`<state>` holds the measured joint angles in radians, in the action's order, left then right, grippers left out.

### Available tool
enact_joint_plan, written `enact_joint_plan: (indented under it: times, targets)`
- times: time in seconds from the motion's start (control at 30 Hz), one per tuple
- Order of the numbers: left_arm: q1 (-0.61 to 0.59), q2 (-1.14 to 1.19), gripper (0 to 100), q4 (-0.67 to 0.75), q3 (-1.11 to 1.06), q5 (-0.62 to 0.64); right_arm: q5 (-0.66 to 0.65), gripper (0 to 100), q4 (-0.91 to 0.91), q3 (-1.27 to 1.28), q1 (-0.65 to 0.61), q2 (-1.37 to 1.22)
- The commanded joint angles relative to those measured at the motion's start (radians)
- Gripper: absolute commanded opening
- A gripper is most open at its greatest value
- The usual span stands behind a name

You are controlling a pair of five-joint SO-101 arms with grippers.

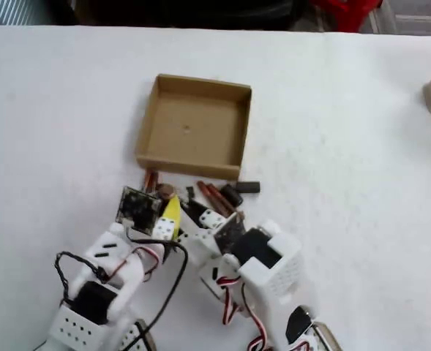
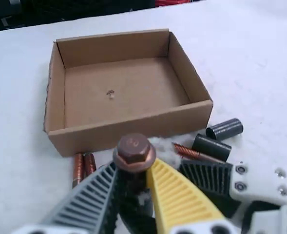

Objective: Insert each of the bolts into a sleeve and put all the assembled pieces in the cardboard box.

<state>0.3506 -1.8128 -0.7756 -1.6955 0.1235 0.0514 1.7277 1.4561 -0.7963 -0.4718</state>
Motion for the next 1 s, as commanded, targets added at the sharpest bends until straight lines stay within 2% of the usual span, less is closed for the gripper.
enact_joint_plan:
  times: [0.0, 0.37, 0.43, 0.57, 0.63, 0.83, 0.97]
  targets:
    - [0.018, -0.016, 2, -0.091, 0.003, -0.081, -0.015, 1.7, 0.022, 0.0, 0.012, 0.013]
    - [0.019, -0.016, 2, -0.118, 0.003, -0.092, -0.014, 1.7, 0.022, 0.0, 0.012, 0.013]
    - [0.018, -0.016, 7, -0.123, 0.003, -0.091, -0.014, 1.7, 0.022, 0.0, 0.012, 0.013]
    - [0.016, -0.016, 26, -0.172, 0.003, -0.083, -0.014, 1.7, 0.022, 0.0, 0.012, 0.013]
    - [0.016, -0.016, 32, -0.187, 0.003, -0.086, -0.014, 1.7, 0.022, 0.0, 0.012, 0.013]
    - [0.01, -0.016, 33, -0.187, 0.021, -0.089, -0.014, 1.7, 0.022, 0.0, 0.012, 0.013]
    - [-0.05, -0.016, 33, -0.216, 0.094, -0.089, -0.014, 1.7, 0.022, 0.0, 0.012, 0.012]
